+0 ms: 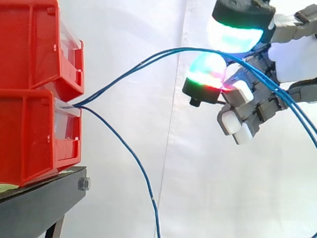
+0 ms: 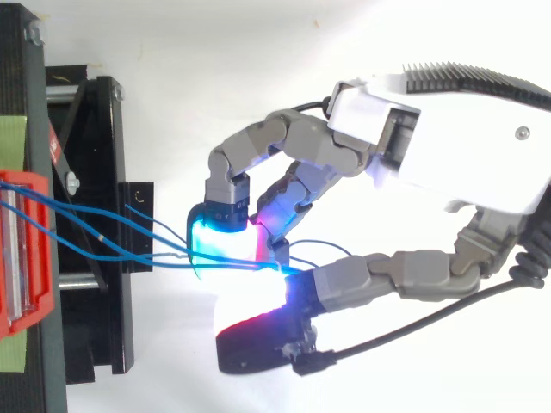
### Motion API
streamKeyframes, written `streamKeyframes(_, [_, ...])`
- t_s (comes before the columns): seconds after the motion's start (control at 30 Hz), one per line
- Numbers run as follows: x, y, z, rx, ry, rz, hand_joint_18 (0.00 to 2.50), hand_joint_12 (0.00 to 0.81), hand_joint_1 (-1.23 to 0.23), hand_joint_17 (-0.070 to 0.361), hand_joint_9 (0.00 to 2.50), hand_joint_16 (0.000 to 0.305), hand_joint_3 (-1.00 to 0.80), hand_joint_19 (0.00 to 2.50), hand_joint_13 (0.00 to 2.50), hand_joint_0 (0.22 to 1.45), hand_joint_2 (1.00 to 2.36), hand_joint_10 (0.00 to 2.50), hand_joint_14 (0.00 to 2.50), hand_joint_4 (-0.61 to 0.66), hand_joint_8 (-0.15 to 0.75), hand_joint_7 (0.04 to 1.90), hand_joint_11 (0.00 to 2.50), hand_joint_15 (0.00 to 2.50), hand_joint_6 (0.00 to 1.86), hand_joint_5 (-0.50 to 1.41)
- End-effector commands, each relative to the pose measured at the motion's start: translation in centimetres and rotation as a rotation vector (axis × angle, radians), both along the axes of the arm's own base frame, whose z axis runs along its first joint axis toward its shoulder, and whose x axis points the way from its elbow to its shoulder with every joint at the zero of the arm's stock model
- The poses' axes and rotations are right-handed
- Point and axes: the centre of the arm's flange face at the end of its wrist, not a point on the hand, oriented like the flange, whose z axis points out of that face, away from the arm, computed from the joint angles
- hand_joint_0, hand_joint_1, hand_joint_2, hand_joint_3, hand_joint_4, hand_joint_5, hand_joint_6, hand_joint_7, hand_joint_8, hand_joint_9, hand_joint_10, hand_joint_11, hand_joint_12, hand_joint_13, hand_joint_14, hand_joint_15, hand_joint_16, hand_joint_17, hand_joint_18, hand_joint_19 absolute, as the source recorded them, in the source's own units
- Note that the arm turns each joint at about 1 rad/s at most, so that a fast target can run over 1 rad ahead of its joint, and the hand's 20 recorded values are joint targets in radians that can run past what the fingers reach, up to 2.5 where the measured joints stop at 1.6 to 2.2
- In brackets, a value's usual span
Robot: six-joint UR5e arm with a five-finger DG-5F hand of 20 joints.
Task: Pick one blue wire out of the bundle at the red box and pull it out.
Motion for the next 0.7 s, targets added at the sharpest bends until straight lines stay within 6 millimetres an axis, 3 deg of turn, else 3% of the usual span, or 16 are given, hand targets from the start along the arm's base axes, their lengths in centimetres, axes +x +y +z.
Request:
streamKeyframes(0.0, [-0.01,-0.01,0.06,-0.001,-0.001,-0.001,0.87,0.44,-0.63,0.126,1.07,0.056,-0.5,0.51,0.94,0.52,1.0,0.01,0.02,0.22,0.38,0.99,0.8,0.54,0.94,-0.13])
streamKeyframes(0.03, [-0.01,-0.01,0.06,-0.001,-0.001,-0.001,0.87,0.44,-0.55,0.126,1.08,0.056,-0.5,0.52,0.94,0.52,1.0,0.01,0.02,0.21,0.38,0.99,0.79,0.55,0.94,-0.13])
streamKeyframes(0.13, [0.0,0.11,0.06,-0.001,-0.001,0.002,0.86,0.435,-0.48,0.124,1.1,0.055,-0.5,0.53,0.94,0.54,1.0,0.01,0.02,0.21,0.38,1.03,0.78,0.55,0.93,-0.12])
streamKeyframes(0.43, [0.0,0.11,0.06,-0.001,-0.001,0.002,0.88,0.43,-0.65,0.119,1.12,0.053,-0.29,0.52,0.97,0.58,1.01,0.02,0.02,0.2,0.377,1.07,0.8,0.55,0.93,-0.11])
streamKeyframes(0.67, [0.0,0.11,0.06,-0.001,-0.001,0.002,0.91,0.438,-0.66,0.124,1.14,0.055,-0.27,0.51,0.99,0.58,1.01,0.01,0.02,0.2,0.391,1.08,0.8,0.55,0.93,-0.1])
